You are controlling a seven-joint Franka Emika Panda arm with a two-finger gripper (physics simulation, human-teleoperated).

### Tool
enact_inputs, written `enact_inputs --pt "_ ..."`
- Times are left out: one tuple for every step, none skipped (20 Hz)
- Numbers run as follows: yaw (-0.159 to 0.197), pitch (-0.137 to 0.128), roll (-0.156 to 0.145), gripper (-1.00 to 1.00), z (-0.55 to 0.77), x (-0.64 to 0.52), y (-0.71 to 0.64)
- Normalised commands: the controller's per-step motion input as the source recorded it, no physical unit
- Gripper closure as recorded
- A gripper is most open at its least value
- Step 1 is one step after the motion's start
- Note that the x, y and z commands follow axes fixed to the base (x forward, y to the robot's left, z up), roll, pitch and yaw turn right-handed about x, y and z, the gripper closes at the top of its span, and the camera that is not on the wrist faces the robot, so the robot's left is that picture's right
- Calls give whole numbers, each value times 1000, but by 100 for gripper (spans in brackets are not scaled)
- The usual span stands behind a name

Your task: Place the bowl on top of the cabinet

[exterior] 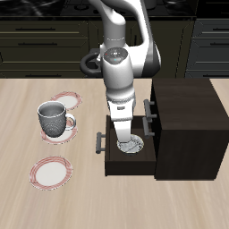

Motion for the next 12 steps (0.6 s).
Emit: enact_inputs --pt "-51 70 11 -100 -328 -42 17" --pt "19 24 11 -100 -208 35 8" --pt "-35 40 10 -100 -204 65 -14" --pt "18 -12 -18 -100 -197 120 -66" --pt "1 103 -3 -100 -589 74 43" --pt "-4 -22 7 -100 -106 49 -17" --pt "52 28 3 -100 -318 41 -6" --pt "-27 78 13 -100 -232 61 -1" --pt "-16 -1 -11 -100 -164 64 -30" --pt "42 38 -2 -100 -318 87 -7" --pt "4 55 -6 -100 -305 95 -30" --pt "-56 135 7 -100 -855 148 5"
